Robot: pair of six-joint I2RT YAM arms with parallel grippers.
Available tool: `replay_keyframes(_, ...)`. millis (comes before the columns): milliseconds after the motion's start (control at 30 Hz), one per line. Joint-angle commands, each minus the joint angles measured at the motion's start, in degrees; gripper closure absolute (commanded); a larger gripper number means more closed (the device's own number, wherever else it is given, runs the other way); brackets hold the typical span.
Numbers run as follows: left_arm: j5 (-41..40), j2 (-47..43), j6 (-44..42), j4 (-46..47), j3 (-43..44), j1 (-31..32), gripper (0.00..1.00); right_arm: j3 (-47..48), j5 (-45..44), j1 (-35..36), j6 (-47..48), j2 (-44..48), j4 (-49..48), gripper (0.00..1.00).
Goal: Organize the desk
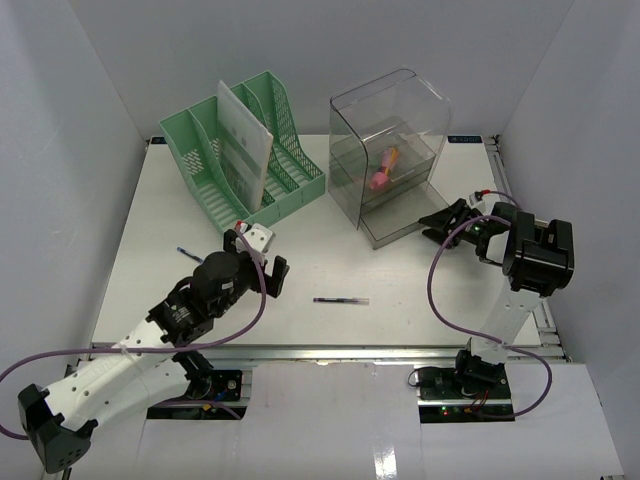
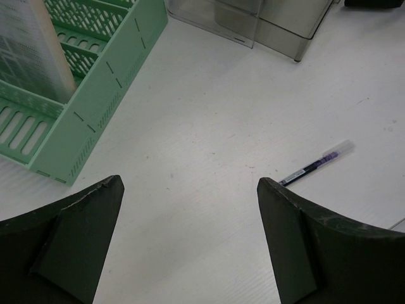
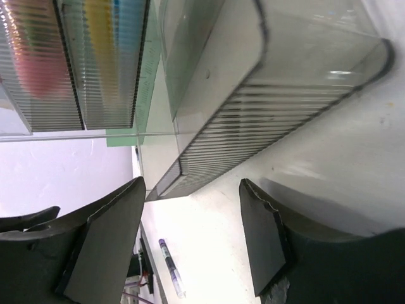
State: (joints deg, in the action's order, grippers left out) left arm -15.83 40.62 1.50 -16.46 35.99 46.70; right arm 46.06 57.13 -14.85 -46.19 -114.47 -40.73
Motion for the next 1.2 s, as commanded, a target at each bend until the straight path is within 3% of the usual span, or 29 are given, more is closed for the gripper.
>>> replay_keyframes(0, 1.9, -1.8, 2.9, -0.1, 0.0, -0.2, 0.02, 1.4, 4.6, 0.5, 10.2, 7.3, 6.9, 0.32)
replay_keyframes(100, 2.0, -3.0, 2.8, 0.4, -0.1, -0.2, 0.02, 2.6, 5.8, 2.5, 21.4, 11.7, 19.7, 0.32)
replay_keyframes(233, 2.0, -3.9, 2.6, 0.4, -0.2, -0.2, 0.02, 6.0, 2.7, 9.5, 44.9, 18.8, 42.8, 0.32)
replay_keyframes(367, 2.1, -4.1, 2.6, 0.1, -0.1, -0.2, 0.02, 10.2, -9.9, 24.3, 68.6, 24.3, 61.8, 0.3)
replay_keyframes(500, 1.7, -5.0, 2.5, -0.3, 0.1, -0.2, 0.02, 10.1, -25.5, 40.5, 78.7, 28.5, 64.7, 0.23)
replay_keyframes(767, 0.0, -8.1, 2.3, -0.6, -0.2, -0.1, 0.02, 12.4, -37.4, 60.7, 85.3, 27.2, 65.1, 0.12)
replay_keyframes(933, -0.4, -9.0, 2.1, -0.8, -0.1, -0.1, 0.02, 12.8, -41.7, 67.2, 85.9, 23.7, 63.8, 0.11)
replay_keyframes(1167, -0.5, -10.2, 2.0, -0.9, -0.2, -0.1, 0.02, 10.5, -46.5, 69.8, 87.3, 22.2, 61.8, 0.14)
